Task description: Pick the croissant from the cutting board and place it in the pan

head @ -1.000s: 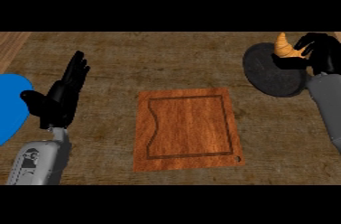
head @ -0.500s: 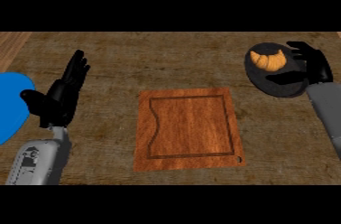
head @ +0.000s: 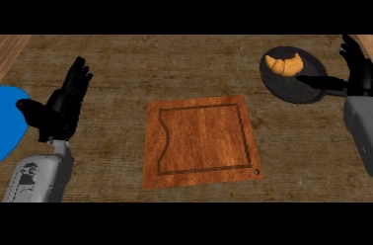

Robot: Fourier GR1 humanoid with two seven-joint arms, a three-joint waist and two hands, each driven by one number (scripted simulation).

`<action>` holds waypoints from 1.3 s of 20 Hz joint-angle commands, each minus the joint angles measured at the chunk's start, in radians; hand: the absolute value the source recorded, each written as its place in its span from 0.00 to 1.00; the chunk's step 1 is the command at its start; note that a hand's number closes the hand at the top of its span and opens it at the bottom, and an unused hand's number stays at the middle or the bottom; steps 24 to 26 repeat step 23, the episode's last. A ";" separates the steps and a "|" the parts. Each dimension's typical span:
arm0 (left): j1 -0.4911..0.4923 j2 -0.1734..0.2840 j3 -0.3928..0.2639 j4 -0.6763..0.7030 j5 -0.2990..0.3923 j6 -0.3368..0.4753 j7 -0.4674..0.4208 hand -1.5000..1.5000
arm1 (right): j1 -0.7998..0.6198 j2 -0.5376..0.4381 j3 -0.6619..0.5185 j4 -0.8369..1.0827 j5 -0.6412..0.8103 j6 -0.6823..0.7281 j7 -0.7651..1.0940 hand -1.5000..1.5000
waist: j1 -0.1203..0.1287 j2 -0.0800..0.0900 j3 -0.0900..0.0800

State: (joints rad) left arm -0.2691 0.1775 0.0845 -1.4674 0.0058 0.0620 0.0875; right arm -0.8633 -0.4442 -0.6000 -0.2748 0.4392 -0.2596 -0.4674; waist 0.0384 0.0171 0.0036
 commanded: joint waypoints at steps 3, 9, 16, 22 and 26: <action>0.063 0.001 0.029 0.038 0.002 0.002 -0.062 0.50 | 0.099 -0.049 -0.064 -0.023 -0.124 0.295 -0.099 0.00 | -0.051 -0.021 -0.004; 0.055 0.027 0.039 0.001 0.001 0.000 0.003 0.50 | 0.242 -0.055 -0.042 -0.210 -0.193 0.466 -0.095 0.00 | -0.077 -0.034 -0.006; 0.080 0.058 0.091 0.000 0.042 -0.028 -0.019 0.50 | 0.468 -0.005 -0.026 -0.564 -0.266 0.557 -0.010 0.00 | -0.102 -0.040 -0.009; 0.065 0.061 0.083 0.014 0.026 -0.029 -0.028 0.50 | 0.715 0.067 -0.010 -0.972 -0.324 0.611 0.167 0.00 | -0.087 -0.031 -0.008; 0.081 0.004 0.032 -0.047 -0.009 0.022 0.009 0.50 | 0.727 0.104 0.004 -1.061 -0.328 0.582 0.230 0.00 | -0.068 -0.028 -0.006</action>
